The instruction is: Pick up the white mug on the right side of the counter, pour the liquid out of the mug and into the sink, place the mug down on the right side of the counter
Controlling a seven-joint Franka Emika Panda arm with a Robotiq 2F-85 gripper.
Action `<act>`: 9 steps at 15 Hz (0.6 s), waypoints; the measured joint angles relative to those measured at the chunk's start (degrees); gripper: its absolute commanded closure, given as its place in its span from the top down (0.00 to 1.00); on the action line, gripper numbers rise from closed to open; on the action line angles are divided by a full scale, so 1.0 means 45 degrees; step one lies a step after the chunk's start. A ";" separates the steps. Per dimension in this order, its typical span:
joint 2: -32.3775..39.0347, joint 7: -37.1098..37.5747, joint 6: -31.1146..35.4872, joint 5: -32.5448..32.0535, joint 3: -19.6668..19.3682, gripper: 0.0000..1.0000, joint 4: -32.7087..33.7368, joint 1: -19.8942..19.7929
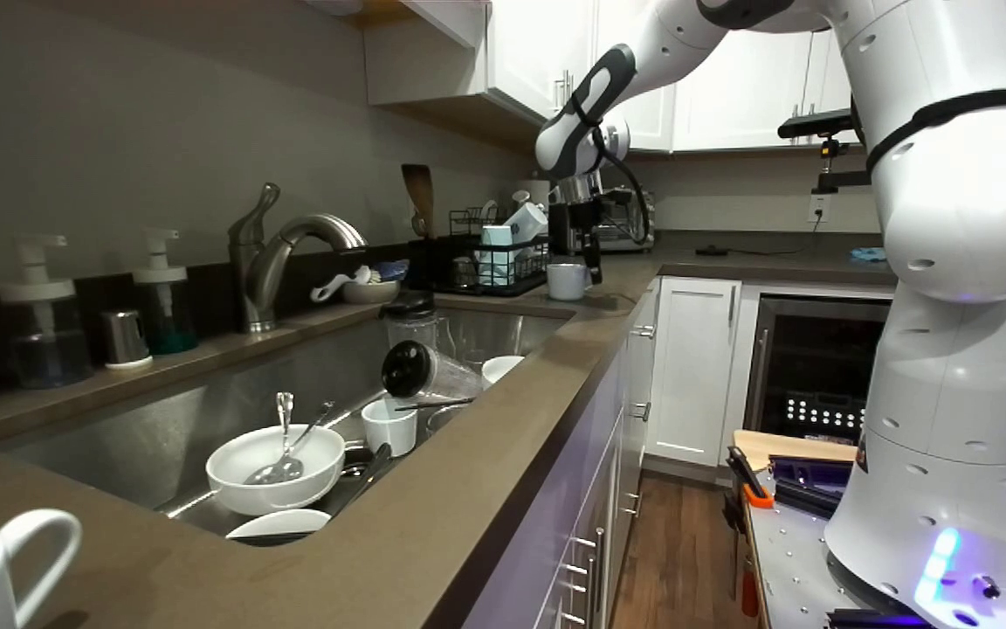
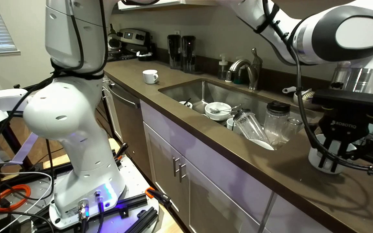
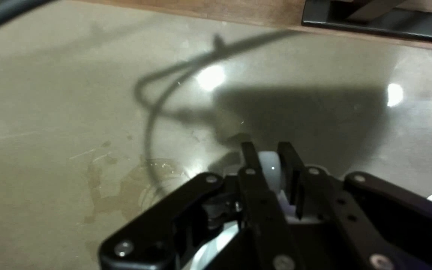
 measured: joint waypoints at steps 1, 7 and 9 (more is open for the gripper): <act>0.0008 0.0000 -0.0017 0.0000 0.0000 0.51 0.0019 -0.0012; 0.0004 0.0004 -0.0080 -0.0503 -0.0009 0.89 0.0203 -0.0010; -0.0040 0.0010 -0.0225 -0.0827 -0.0011 0.98 0.0402 0.0004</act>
